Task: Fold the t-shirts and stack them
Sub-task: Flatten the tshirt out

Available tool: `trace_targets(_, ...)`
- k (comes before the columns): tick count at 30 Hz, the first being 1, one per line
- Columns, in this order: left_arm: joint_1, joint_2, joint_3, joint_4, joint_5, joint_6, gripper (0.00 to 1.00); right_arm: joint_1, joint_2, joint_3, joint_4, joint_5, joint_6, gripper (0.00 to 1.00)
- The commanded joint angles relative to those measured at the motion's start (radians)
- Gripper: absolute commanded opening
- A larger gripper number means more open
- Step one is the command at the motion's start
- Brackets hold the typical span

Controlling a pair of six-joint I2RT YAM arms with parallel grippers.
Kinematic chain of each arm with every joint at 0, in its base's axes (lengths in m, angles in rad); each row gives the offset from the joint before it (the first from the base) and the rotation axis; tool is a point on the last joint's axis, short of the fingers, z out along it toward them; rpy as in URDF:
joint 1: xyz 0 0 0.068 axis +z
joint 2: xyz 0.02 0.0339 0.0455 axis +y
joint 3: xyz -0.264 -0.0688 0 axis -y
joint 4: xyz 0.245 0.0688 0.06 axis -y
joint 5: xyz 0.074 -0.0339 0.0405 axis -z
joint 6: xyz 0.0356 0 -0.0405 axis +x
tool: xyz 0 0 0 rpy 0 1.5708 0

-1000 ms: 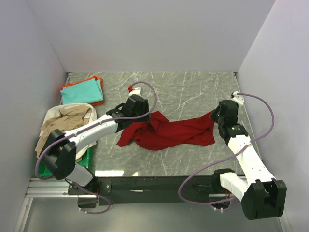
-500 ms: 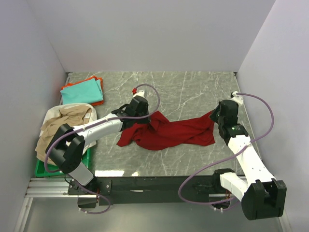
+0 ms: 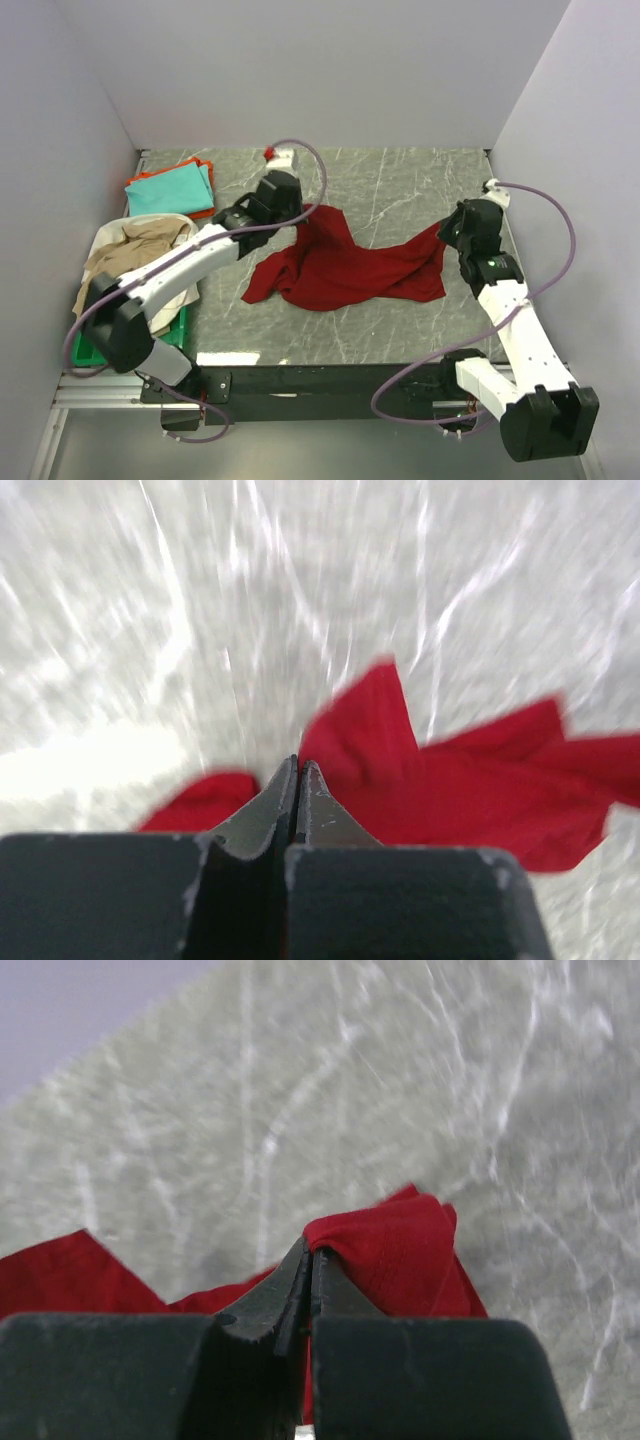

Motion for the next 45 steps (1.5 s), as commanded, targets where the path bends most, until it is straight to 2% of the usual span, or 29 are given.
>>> trace_targets(1, 0.017, -0.142, 0.115, 0.007, -0.115, 0.100, 0.00, -0.007, -0.082, 0.135, -0.020, -0.021, -0.035, 0.00)
trace_targets(7, 0.023, -0.247, 0.190, -0.009, -0.146, 0.186, 0.00, -0.007, -0.193, 0.276, -0.080, -0.113, -0.067, 0.00)
trace_targets(15, 0.023, -0.465, 0.161, 0.033, -0.166, 0.235, 0.00, -0.007, -0.387, 0.400, -0.130, -0.223, -0.078, 0.00)
trace_targets(21, 0.023, -0.603, 0.206, 0.089, -0.137, 0.267, 0.00, -0.007, -0.457, 0.475, -0.127, -0.323, -0.052, 0.00)
trace_targets(25, 0.023, -0.608, 0.273, 0.080, -0.135, 0.293, 0.00, -0.007, -0.464, 0.515, -0.109, -0.346, -0.046, 0.00)
trace_targets(30, 0.023, -0.581, 0.309, 0.117, -0.128, 0.318, 0.00, -0.007, -0.415, 0.520, -0.052, -0.384, -0.036, 0.00)
trace_targets(34, 0.023, -0.512, 0.290, 0.119, -0.204, 0.345, 0.00, -0.006, -0.288, 0.471, -0.034, -0.338, -0.029, 0.00)
trace_targets(36, 0.023, -0.458, 0.280, 0.087, -0.287, 0.355, 0.00, -0.007, -0.188, 0.443, -0.034, -0.323, -0.029, 0.00)
trace_targets(39, 0.027, -0.423, 0.211, 0.102, -0.404, 0.372, 0.00, -0.007, -0.085, 0.344, 0.021, -0.325, -0.006, 0.00)
trace_targets(44, 0.104, -0.387, 0.073, 0.059, -0.408, 0.297, 0.00, -0.007, 0.111, 0.245, 0.046, -0.317, 0.019, 0.01)
trace_targets(45, 0.116, -0.383, 0.045, 0.042, -0.395, 0.280, 0.00, -0.007, 0.146, 0.239, 0.046, -0.309, 0.020, 0.04)
